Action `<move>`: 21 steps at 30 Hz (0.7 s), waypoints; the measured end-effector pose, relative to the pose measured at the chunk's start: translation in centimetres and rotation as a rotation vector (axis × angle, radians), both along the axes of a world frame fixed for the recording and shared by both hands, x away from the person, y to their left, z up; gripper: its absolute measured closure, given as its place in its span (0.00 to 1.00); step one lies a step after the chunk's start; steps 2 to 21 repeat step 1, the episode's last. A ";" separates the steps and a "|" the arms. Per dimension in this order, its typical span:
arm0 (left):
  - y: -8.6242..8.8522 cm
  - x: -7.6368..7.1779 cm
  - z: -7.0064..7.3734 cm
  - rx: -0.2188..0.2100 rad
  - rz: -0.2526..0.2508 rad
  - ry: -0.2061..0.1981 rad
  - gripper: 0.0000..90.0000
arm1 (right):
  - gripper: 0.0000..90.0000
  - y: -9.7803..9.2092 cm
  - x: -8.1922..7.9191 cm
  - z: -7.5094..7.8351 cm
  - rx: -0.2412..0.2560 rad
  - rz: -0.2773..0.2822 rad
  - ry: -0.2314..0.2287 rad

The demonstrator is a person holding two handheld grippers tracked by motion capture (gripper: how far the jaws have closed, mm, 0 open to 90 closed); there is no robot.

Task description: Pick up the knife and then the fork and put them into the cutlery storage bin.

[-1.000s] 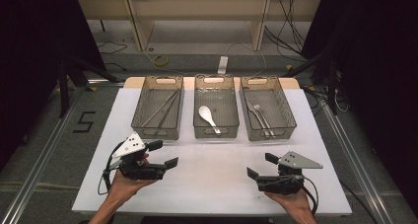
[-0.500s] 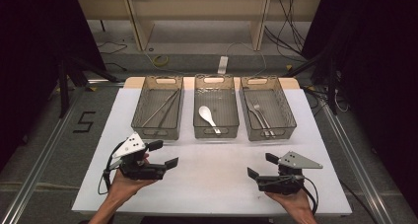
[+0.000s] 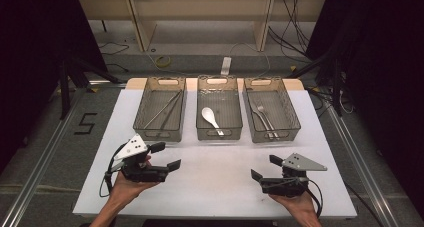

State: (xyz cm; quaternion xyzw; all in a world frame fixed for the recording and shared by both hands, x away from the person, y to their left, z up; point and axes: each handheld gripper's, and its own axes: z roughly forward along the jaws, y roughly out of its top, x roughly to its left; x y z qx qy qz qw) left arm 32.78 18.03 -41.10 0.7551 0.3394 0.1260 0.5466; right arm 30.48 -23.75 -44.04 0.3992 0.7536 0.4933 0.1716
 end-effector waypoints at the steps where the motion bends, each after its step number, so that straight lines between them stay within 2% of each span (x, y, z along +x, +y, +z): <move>1: 0.0 0.0 0.0 -0.002 0.001 0.000 0.17 | 0.18 0.0 0.0 0.0 0.000 -0.001 -0.001; 21: 0.0 0.0 0.0 -0.002 0.001 0.000 0.17 | 0.18 0.0 0.0 0.0 0.000 -0.001 -0.001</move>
